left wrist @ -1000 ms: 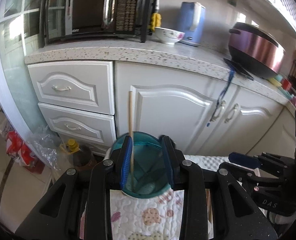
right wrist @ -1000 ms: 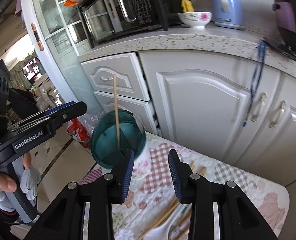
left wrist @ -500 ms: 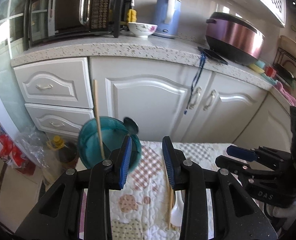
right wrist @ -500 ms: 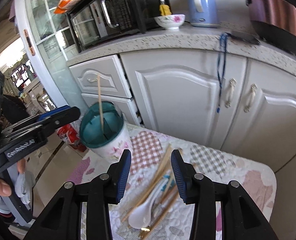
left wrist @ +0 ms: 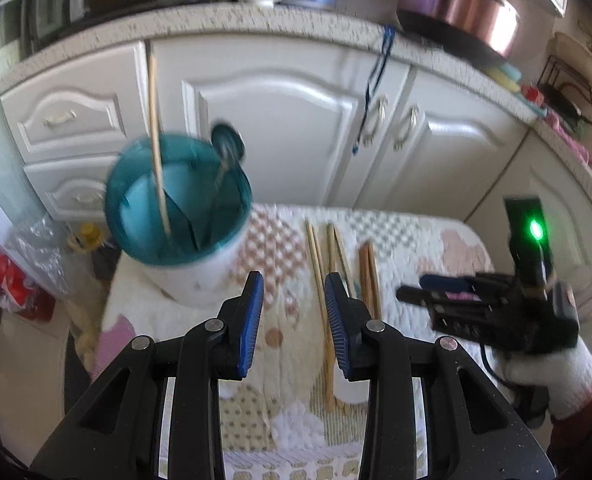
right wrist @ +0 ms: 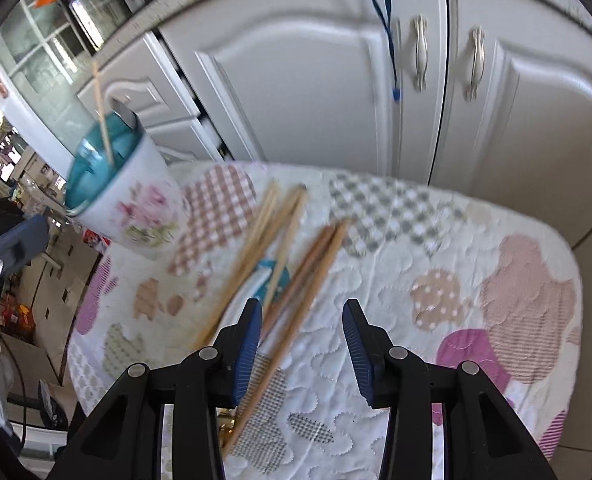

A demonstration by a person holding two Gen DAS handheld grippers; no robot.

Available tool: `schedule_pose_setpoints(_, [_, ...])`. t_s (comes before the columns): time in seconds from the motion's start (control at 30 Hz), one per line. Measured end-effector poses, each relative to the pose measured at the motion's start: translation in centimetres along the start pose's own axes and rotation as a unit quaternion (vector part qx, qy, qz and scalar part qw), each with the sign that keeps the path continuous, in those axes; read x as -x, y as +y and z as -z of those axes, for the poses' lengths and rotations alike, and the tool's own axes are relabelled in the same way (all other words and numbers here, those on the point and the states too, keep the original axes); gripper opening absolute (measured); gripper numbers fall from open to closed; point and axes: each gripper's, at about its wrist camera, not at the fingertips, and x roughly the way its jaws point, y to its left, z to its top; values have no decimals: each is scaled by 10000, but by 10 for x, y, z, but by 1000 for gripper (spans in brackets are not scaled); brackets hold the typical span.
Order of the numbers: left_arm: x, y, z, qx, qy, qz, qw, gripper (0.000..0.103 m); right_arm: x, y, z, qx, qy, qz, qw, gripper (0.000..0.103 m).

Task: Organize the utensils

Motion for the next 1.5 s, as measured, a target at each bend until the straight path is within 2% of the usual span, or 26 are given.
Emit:
schedule_pose_setpoints(0.13, [-22, -5, 11, -44, 305, 79, 9995, 31, -22, -9, -3, -201, 184, 5, 9996, 40])
schedule_pose_setpoints(0.23, [-45, -6, 15, -28, 608, 192, 9980, 31, -33, -14, -6, -288, 290, 22, 9992, 32])
schedule_pose_setpoints(0.4, [-86, -6, 23, 54, 1136, 286, 9931, 31, -48, -14, -5, -277, 540, -67, 9981, 30])
schedule_pose_setpoints(0.53, [-111, -10, 24, 23, 1354, 265, 9904, 30, -53, -9, -5, -99, 591, 27, 9982, 26])
schedule_pose_setpoints(0.63, [-121, -13, 21, 31, 1475, 429, 9881, 30, -52, -11, -6, -29, 610, 86, 9981, 19])
schedule_pose_setpoints(0.73, [-131, -16, 19, -45, 1535, 374, 9874, 30, -51, -17, -7, -133, 649, 46, 9978, 18])
schedule_pose_setpoints(0.8, [-137, -19, 19, -57, 1586, 387, 9866, 23, -50, -21, -6, -186, 658, -7, 9977, 18])
schedule_pose_setpoints(0.83, [-136, -18, 18, -45, 1560, 426, 9868, 19, -51, -19, -6, -156, 657, -4, 9977, 18])
schedule_pose_setpoints(0.87, [-136, -19, 18, -47, 1543, 428, 9871, 8, -52, -18, -6, -154, 632, -3, 9979, 18])
schedule_pose_setpoints(0.9, [-136, -19, 17, -47, 1550, 420, 9870, 7, -54, -18, -6, -168, 613, -14, 9980, 18])
schedule_pose_setpoints(1.03, [-127, -13, 22, -13, 1523, 436, 9874, 5, -53, -19, -4, -155, 688, -165, 9974, 12])
schedule_pose_setpoints(1.17, [-105, 9, 36, 136, 1562, 477, 9865, 5, -42, -24, 9, -62, 795, -241, 9965, 7])
schedule_pose_setpoints(1.43, [-66, 23, 82, 54, 1831, 563, 9815, 5, -19, -34, 54, 65, 1229, -559, 9908, 6])
schedule_pose_setpoints(1.5, [-63, 24, 90, 18, 1907, 579, 9799, 5, -15, -34, 56, 98, 1256, -465, 9909, 6])
